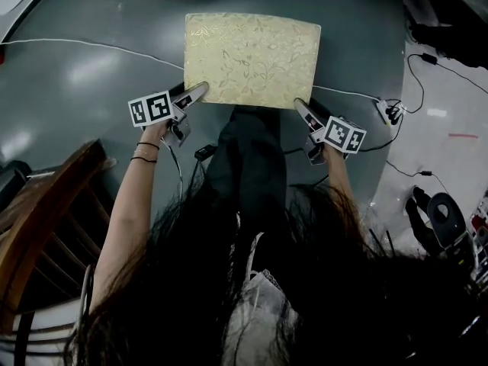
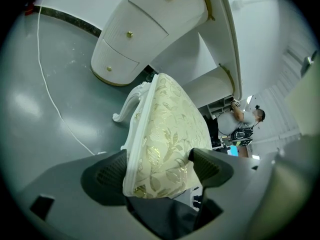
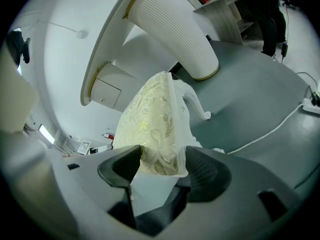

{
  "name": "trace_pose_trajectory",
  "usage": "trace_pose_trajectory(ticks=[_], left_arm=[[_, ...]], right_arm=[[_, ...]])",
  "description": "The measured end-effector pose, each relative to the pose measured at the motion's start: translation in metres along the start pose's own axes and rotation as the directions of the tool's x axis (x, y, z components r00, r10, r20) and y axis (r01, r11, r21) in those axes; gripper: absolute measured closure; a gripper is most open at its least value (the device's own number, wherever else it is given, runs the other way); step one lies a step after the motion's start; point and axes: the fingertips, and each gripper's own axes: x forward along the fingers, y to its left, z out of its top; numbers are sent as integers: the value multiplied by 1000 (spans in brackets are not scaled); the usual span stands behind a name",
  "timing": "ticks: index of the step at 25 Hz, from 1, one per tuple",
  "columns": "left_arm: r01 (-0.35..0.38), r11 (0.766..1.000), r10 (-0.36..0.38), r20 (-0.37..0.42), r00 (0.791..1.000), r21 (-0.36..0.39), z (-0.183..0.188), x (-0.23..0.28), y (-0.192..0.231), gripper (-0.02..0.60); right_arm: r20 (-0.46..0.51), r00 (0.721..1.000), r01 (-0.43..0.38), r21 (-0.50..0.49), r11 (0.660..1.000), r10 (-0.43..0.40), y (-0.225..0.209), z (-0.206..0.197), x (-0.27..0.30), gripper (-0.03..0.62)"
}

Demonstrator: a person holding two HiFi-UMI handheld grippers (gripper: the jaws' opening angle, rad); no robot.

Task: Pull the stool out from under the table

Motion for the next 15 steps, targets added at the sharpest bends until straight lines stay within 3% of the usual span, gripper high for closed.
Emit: trace_pose_trajectory(ticks=[4, 8, 11, 15], left_arm=[[-42, 999, 41, 14, 999, 33, 2, -2, 0, 164], [-161, 964, 158, 31, 987, 209, 8, -17, 4, 166], [-126, 951, 135, -12, 991, 281, 10, -32, -11, 166], [-100, 946, 88, 55, 995, 309, 28, -55, -49, 166]], right_arm=[[15, 1000, 24, -10, 1000, -24, -2, 0, -2, 307], [28, 996, 83, -13, 996, -83, 2, 1, -6, 307], [51, 992, 116, -25, 993, -114, 14, 6, -15, 307], [68, 989, 139, -85, 987, -133, 42, 18, -39, 308]])
